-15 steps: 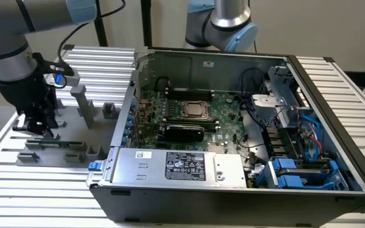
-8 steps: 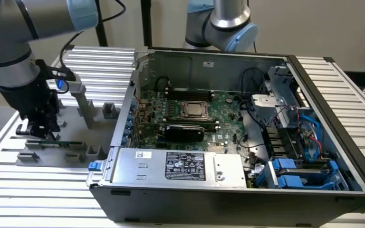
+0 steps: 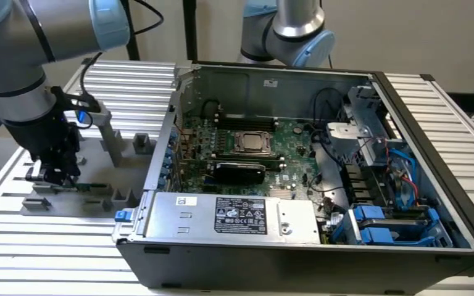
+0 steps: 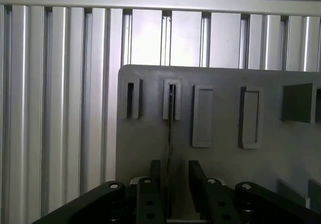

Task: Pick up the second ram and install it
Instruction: 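Pick up the second ram and move it above second insertion slot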

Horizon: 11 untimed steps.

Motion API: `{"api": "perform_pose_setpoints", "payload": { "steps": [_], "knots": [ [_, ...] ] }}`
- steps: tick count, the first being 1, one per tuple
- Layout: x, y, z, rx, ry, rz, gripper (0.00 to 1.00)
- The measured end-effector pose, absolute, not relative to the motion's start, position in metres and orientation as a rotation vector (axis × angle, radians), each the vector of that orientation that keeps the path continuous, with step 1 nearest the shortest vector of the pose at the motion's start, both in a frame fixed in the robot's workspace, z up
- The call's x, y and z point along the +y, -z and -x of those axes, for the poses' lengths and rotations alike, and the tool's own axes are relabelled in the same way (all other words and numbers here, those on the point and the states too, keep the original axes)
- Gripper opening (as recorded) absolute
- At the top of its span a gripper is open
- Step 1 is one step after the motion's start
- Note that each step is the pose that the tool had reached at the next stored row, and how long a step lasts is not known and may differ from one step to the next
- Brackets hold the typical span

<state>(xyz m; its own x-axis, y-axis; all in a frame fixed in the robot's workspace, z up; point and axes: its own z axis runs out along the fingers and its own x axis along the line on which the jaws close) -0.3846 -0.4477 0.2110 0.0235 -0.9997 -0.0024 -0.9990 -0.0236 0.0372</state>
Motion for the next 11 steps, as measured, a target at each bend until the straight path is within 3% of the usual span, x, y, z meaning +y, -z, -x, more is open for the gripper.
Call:
{"api": "perform_pose_setpoints", "payload": {
  "steps": [11],
  "knots": [
    [-0.4505,-0.201,0.3846,-2.201,0.045,-2.206,1.0]
  ]
}}
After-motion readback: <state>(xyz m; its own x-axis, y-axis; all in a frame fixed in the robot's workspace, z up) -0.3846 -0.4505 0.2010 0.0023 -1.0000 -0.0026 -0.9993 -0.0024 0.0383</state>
